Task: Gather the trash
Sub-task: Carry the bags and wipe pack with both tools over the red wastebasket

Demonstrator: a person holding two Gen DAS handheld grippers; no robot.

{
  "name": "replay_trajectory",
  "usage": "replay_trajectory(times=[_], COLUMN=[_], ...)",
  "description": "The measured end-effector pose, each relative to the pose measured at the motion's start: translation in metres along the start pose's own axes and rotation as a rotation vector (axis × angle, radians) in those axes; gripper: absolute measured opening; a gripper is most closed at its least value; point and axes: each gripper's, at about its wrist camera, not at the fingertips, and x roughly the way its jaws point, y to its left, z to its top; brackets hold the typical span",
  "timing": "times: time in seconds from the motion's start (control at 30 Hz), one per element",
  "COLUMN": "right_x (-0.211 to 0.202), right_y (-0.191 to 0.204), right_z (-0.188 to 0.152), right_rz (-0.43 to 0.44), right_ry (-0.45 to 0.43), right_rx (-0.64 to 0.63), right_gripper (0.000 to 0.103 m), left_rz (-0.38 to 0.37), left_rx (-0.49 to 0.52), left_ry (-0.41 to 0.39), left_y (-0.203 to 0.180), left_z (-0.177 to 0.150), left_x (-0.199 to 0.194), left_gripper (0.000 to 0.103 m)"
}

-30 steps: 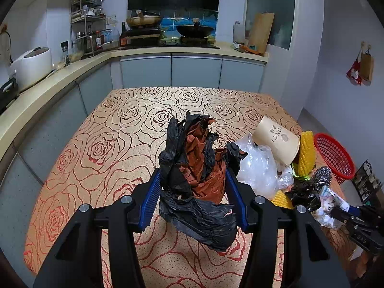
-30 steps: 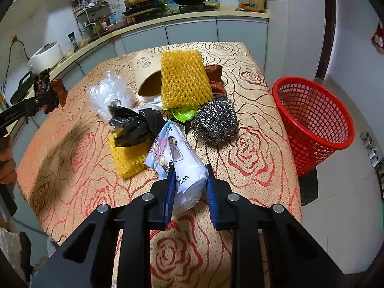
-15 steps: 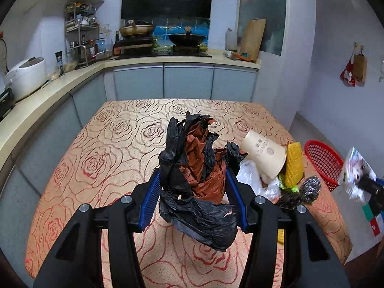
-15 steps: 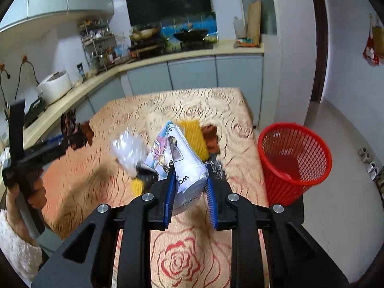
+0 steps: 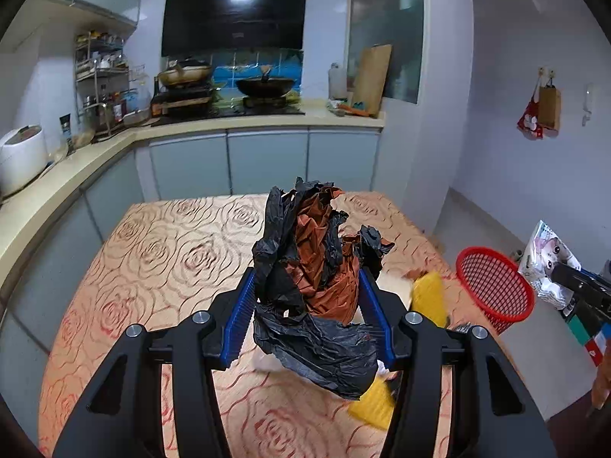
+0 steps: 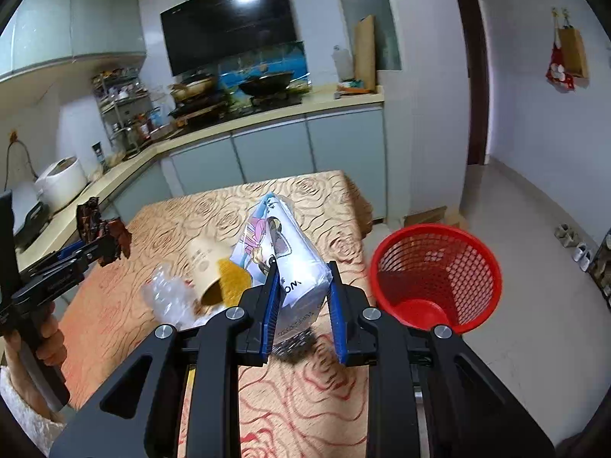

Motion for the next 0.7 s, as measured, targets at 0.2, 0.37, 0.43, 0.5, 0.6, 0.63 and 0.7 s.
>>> replay_trajectory(times=[0.2, 0.37, 0.43, 0.5, 0.6, 0.63, 0.7], right_x=[-0.001, -0.002, -0.002, -0.002, -0.003, -0.004, -0.006], right_y=[-0.014, -0.030, -0.035, -0.043, -0.056, -0.060, -0.071], right_z=[0.007, 0.007, 0.009, 0.011, 0.010, 0.011, 0.012], right_rz=[-0.041, -0.075, -0.091, -0.110, -0.139, -0.148, -0.167], right_ry=[-0.037, -0.050, -0.054, -0.057, -0.059, -0.060, -0.062], right_rx=[0.037, 0.062, 0.073, 0.086, 0.109, 0.118, 0.137], right_gripper=[0.024, 0.024, 0.024, 0.024, 0.024, 0.024, 0.024], left_rz=[-0.032, -0.068, -0.085, -0.110, -0.143, -0.159, -0.182], left_rx=[0.021, 0.035, 0.043, 0.058, 0.081, 0.090, 0.103], left_ry=[-0.025, -0.035, -0.038, -0.041, -0.045, -0.043, -0.037], left_y=[-0.025, -0.046, -0.057, -0.071, -0.092, -0.101, -0.115], left_z=[0.014, 0.021, 0.023, 0.026, 0.031, 0.033, 0.035], left_x=[0.007, 0.016, 0.019, 0.023, 0.030, 0.034, 0.041], left_gripper=[0.051, 0.051, 0.051, 0.051, 0.051, 0.051, 0.051])
